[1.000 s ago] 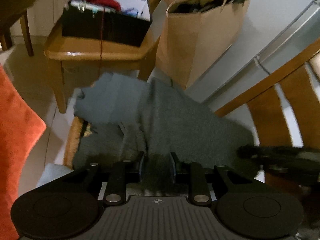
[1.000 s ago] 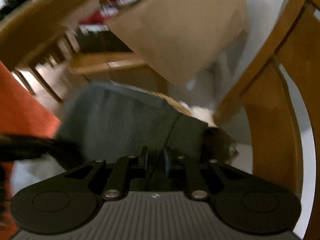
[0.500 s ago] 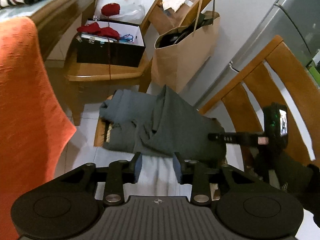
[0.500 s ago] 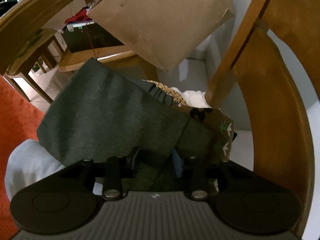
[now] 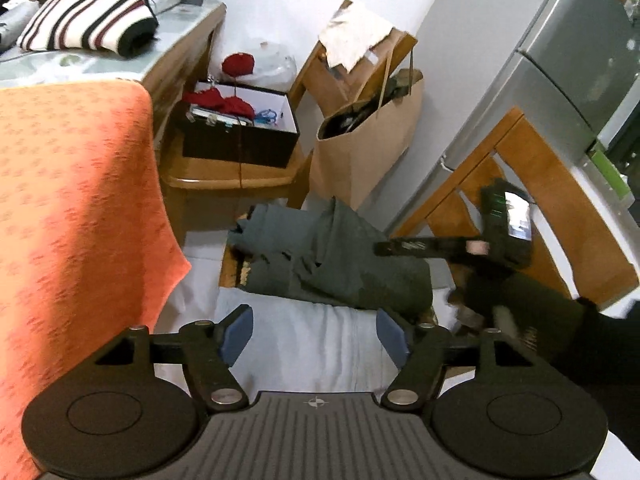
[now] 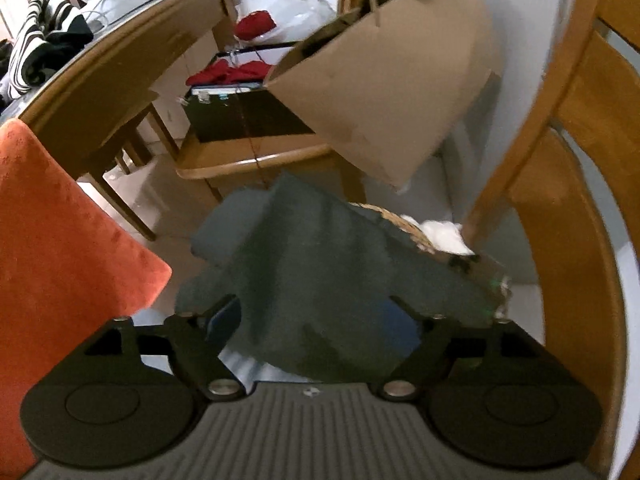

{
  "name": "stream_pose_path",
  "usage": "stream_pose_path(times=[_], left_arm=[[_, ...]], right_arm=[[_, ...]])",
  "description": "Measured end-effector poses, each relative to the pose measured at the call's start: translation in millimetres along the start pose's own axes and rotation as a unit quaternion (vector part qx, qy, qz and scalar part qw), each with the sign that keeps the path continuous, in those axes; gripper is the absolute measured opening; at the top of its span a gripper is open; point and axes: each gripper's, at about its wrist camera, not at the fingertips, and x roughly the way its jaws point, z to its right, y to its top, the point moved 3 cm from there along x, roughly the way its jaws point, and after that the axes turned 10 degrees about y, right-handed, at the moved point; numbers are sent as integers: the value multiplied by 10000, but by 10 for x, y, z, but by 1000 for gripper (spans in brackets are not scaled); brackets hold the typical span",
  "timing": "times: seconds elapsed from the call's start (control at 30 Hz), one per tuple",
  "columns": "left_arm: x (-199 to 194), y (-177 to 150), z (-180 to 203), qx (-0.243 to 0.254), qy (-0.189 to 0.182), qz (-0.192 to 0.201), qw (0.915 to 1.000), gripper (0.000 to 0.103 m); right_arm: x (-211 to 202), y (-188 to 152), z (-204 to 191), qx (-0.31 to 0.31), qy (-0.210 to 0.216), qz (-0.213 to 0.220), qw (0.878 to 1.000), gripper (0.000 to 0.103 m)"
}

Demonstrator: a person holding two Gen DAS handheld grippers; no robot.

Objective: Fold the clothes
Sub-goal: 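Open both grippers and release the garment on the chair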

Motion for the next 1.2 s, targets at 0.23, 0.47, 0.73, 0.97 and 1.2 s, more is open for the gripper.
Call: stream_pose_path(times=[0.23,0.47,0.73,0.97,1.2], left_arm=[[-309,-175,-225,-25,262,129,9996,79],[-529,-255,-323,-166,434,239,9986,85],[-657,-233,-349,-112,383,362,9985,85],[-959,-216,-430,237,564,690,9957,87],[-1520,-271,-699,503,486,1163,9908,97]], right_arm=[[603,-69,-180,-85,-517,-220,9984,85],[992,-266,-241,-388,-818,-366,9952,89],[672,-233,-257,-96,-584,-184,9981,89],[109,-205,-518,99,-585,105,9982,89],[-646,-274,-1004,270,-658,478,9963,90]])
